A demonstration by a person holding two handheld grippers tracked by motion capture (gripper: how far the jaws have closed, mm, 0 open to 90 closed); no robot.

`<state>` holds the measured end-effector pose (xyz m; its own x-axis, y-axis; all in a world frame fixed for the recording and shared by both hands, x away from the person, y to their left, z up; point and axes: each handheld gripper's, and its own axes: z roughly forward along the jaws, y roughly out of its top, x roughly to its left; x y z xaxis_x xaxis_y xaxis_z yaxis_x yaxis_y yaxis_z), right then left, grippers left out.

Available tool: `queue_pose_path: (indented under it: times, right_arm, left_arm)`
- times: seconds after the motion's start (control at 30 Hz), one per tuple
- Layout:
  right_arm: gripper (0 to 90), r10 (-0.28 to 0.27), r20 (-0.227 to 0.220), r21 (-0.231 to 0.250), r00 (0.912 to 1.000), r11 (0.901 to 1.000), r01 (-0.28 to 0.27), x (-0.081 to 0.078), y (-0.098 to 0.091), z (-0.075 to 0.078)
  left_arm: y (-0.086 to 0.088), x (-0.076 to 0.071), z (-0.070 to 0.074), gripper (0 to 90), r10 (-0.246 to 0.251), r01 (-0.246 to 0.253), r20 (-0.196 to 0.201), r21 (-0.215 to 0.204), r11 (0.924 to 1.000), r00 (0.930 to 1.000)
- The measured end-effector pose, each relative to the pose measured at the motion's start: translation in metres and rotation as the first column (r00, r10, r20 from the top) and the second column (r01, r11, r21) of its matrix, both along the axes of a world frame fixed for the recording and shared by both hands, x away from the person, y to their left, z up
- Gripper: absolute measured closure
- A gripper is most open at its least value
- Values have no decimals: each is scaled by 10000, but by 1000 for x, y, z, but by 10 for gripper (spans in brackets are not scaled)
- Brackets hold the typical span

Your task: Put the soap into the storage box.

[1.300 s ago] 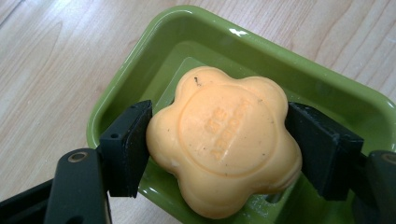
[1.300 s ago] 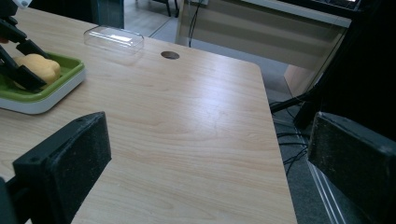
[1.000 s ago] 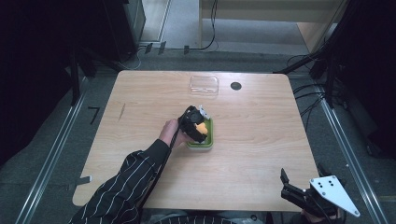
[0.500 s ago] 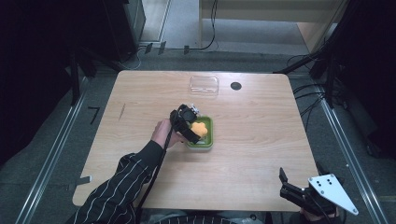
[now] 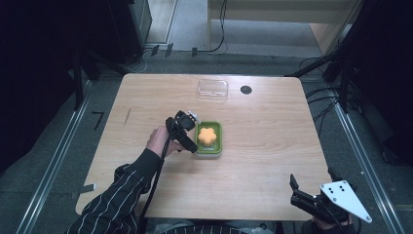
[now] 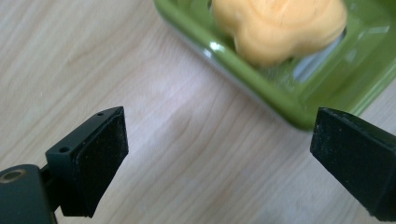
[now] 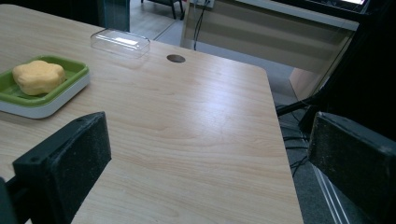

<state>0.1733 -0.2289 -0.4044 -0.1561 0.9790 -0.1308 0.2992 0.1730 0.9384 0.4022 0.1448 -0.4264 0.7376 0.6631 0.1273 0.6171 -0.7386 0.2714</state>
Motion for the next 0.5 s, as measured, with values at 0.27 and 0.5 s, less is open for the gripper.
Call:
queue_pose_path:
  times: [0.27,0.5]
  right_arm:
    - [0,77,-12,27,10000,10000,-77,2,2,0]
    - [0,220,6,-15,9998,9998,-220,5,4,0]
  left_arm:
    - [21,-11,-2,41,337,-321,-429,373,9988,9985]
    - [41,-23,-5,39,639,-600,-592,653,9961,9962]
